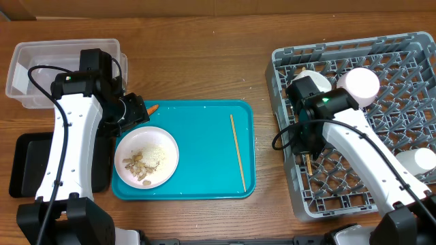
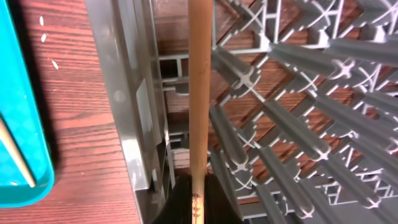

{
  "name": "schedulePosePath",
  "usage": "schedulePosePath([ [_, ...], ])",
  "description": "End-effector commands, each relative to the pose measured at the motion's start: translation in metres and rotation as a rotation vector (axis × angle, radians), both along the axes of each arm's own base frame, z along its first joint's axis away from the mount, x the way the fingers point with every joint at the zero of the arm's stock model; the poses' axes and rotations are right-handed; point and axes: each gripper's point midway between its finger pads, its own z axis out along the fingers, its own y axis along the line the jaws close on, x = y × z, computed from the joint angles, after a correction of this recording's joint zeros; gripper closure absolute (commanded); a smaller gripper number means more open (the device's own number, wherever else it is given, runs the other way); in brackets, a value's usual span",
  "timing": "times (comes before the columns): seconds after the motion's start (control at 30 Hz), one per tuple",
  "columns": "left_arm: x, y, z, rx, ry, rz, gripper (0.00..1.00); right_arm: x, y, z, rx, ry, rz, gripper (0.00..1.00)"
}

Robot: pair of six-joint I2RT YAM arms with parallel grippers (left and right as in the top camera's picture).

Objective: Sort waste into correct bins and load items into the dishwasher
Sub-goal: 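Release the chopstick into the dish rack with the right gripper, then return the right gripper to the tray and grasp the second chopstick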

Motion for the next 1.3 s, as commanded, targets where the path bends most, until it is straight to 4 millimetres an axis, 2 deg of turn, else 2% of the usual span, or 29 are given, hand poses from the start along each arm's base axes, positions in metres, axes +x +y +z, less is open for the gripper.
schedulePosePath([
  [0.0, 0.003, 0.001, 0.008, 0.011, -0.032, -0.018, 0.32, -0.006, 0.002, -0.008, 0.018, 0.027, 0.006, 0.94],
  [0.13, 0.003, 0.001, 0.008, 0.011, -0.032, -0.019, 0.32, -0.008, 0.002, -0.008, 0.022, 0.038, 0.005, 0.75],
  [0.2, 0.003, 0.001, 0.008, 0.011, -0.032, -0.018, 0.32, -0.009, 0.002, -0.008, 0.022, 0.041, 0.004, 0.7],
  [0.27, 0.003, 0.001, 0.008, 0.011, -0.032, -0.019, 0.32, -0.012, 0.005, -0.008, 0.042, 0.054, 0.003, 0.69],
  [0.3, 0.003, 0.001, 0.008, 0.011, -0.032, -0.018, 0.32, -0.013, 0.011, -0.005, 0.075, 0.06, 0.001, 0.75],
  [0.33, 0.003, 0.001, 0.008, 0.011, -0.032, -0.018, 0.32, -0.011, 0.013, 0.0, 0.086, 0.051, 0.001, 0.76],
  [0.4, 0.003, 0.001, 0.009, 0.011, -0.033, -0.018, 0.32, 0.001, 0.017, 0.016, 0.105, -0.002, 0.004, 0.75],
  [0.47, 0.003, 0.001, 0.009, 0.011, -0.033, -0.019, 0.32, 0.017, 0.028, 0.041, 0.161, -0.083, 0.003, 0.73],
  [0.5, 0.003, 0.001, 0.008, 0.011, -0.033, -0.019, 0.32, 0.034, 0.048, 0.07, 0.272, -0.164, 0.014, 0.7],
  [0.57, 0.003, 0.001, 0.009, 0.011, -0.033, -0.019, 0.32, 0.047, 0.072, 0.094, 0.388, -0.23, 0.047, 0.64],
  [0.6, 0.003, 0.001, 0.009, 0.011, -0.033, -0.018, 0.32, 0.052, 0.085, 0.103, 0.44, -0.259, 0.07, 0.58],
  [0.67, 0.003, 0.001, 0.008, 0.011, -0.033, -0.018, 0.32, 0.056, 0.101, 0.108, 0.491, -0.282, 0.105, 0.55],
  [0.73, 0.003, 0.001, 0.008, 0.011, -0.033, -0.018, 0.31, 0.054, 0.114, 0.102, 0.501, -0.272, 0.138, 0.54],
  [0.77, 0.003, 0.001, 0.008, 0.011, -0.033, -0.018, 0.32, 0.051, 0.125, 0.089, 0.497, -0.243, 0.167, 0.53],
  [1.0, 0.003, 0.001, 0.009, 0.011, -0.033, -0.018, 0.32, 0.033, 0.165, 0.012, 0.444, -0.079, 0.261, 0.53],
  [1.17, 0.003, 0.001, 0.009, 0.011, -0.033, -0.018, 0.32, 0.026, 0.179, -0.04, 0.38, 0.029, 0.285, 0.53],
  [1.27, 0.003, 0.001, 0.009, 0.011, -0.033, -0.018, 0.32, 0.026, 0.176, -0.064, 0.312, 0.055, 0.256, 0.53],
])
